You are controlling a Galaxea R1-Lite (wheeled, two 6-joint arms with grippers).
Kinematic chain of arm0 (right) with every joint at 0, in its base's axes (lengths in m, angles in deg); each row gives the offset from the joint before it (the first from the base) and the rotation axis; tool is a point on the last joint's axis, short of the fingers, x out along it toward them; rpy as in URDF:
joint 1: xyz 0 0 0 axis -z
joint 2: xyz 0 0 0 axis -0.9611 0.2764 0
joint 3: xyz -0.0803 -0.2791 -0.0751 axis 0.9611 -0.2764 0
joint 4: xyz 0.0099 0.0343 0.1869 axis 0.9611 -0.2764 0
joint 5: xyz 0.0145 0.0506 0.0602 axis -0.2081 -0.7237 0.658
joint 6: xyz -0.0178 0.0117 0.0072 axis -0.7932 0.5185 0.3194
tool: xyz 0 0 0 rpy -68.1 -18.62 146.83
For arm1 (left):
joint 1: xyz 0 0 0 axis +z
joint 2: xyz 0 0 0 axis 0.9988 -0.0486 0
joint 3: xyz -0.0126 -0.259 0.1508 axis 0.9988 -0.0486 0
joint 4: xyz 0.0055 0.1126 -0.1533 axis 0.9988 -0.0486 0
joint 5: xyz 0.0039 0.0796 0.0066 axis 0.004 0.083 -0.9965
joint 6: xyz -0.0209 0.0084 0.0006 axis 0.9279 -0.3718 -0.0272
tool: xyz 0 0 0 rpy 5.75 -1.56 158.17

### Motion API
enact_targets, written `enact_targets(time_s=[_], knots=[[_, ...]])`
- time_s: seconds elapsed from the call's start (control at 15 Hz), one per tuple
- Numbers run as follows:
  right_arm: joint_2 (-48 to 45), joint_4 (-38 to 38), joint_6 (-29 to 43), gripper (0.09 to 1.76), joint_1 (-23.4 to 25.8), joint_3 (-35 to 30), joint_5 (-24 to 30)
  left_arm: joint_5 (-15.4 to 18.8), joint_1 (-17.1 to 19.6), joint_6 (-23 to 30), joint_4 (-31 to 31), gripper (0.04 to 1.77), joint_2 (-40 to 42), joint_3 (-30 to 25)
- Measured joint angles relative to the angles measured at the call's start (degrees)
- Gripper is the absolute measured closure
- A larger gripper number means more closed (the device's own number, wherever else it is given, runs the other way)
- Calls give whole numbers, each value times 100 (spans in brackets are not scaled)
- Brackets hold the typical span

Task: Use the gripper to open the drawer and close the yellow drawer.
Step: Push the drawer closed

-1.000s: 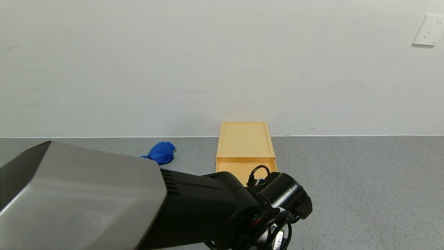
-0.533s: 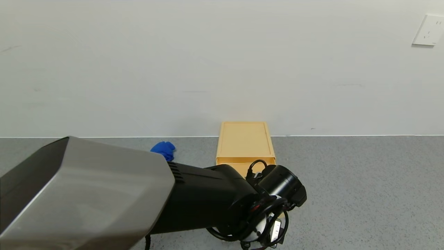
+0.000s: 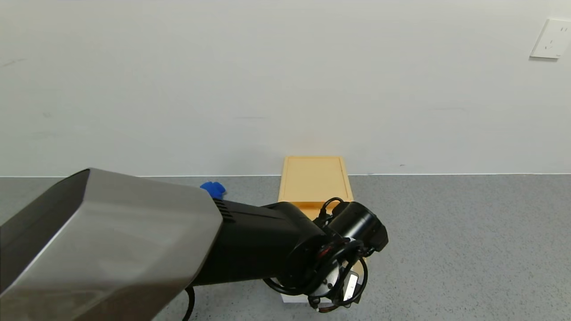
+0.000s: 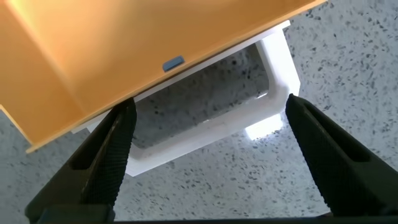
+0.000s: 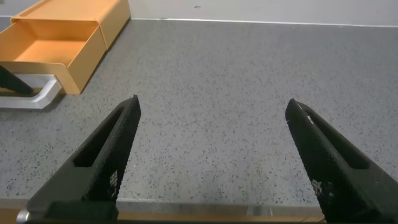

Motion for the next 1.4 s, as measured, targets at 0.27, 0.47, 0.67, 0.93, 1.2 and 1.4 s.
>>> enact_targets(time_s=[0.27, 0.47, 0.67, 0.93, 1.2, 1.4], knots=[[0, 5, 0, 14, 0, 0, 0, -6, 99, -139, 12, 8, -74, 188], [0, 2, 0, 14, 0, 0, 0, -2, 165, -246, 6, 8, -124, 284], [0, 2, -2, 14, -2, 0, 0, 2, 251, -340, -5, 8, -193, 427], [0, 7, -2, 14, 1, 0, 0, 0, 311, -351, 17, 8, -273, 577], [0, 0, 0, 14, 0, 0, 0, 9, 347, -371, 21, 8, -336, 678], [0, 2, 0, 14, 0, 0, 0, 33, 397, -375, 34, 8, -383, 767]])
